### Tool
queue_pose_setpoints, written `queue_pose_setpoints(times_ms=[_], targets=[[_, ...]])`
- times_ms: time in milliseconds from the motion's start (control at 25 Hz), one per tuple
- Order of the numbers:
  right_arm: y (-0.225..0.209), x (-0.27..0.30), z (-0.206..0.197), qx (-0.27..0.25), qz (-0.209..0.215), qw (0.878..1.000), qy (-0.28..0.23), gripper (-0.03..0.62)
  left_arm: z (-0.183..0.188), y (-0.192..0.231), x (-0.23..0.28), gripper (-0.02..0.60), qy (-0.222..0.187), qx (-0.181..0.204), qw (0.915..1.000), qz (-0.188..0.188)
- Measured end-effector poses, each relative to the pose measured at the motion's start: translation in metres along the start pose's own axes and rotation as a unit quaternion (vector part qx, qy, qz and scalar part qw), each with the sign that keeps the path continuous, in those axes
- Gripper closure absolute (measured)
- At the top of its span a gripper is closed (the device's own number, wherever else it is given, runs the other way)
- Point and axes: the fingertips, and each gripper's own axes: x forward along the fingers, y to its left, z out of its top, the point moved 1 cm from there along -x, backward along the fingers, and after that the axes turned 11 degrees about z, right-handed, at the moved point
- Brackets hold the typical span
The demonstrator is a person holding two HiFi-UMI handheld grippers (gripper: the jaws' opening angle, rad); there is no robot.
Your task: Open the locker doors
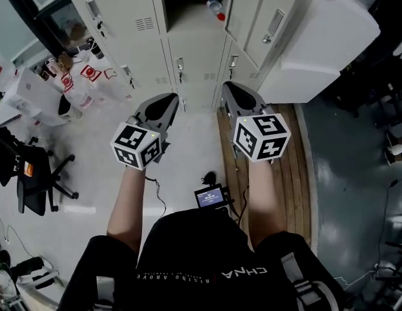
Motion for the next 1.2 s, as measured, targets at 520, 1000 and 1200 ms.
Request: queue_pose_setpoints(times_ms=[520, 1000, 1200], targets=[[0.135, -0.095, -0.034, -0.067, -0.018, 0.996, 0.058, 0.56, -0.033, -0.057, -0.148, 0.561, 0.005, 0.003, 0.9998, 0.019], [0.099, -0.167, -0.039, -0.052, 0.003, 0.997, 0.049, 0.56, -0.031, -0.141, -0.132, 0.56, -0.001, -0.01, 0.9995, 0.03], [0.09, -0.178, -0.038, -0.028, 0.013, 0.999, 0.034, 0.56, -0.032, -0.163, -0.128, 0.56, 0.015, 0.042, 0.9986, 0.029]])
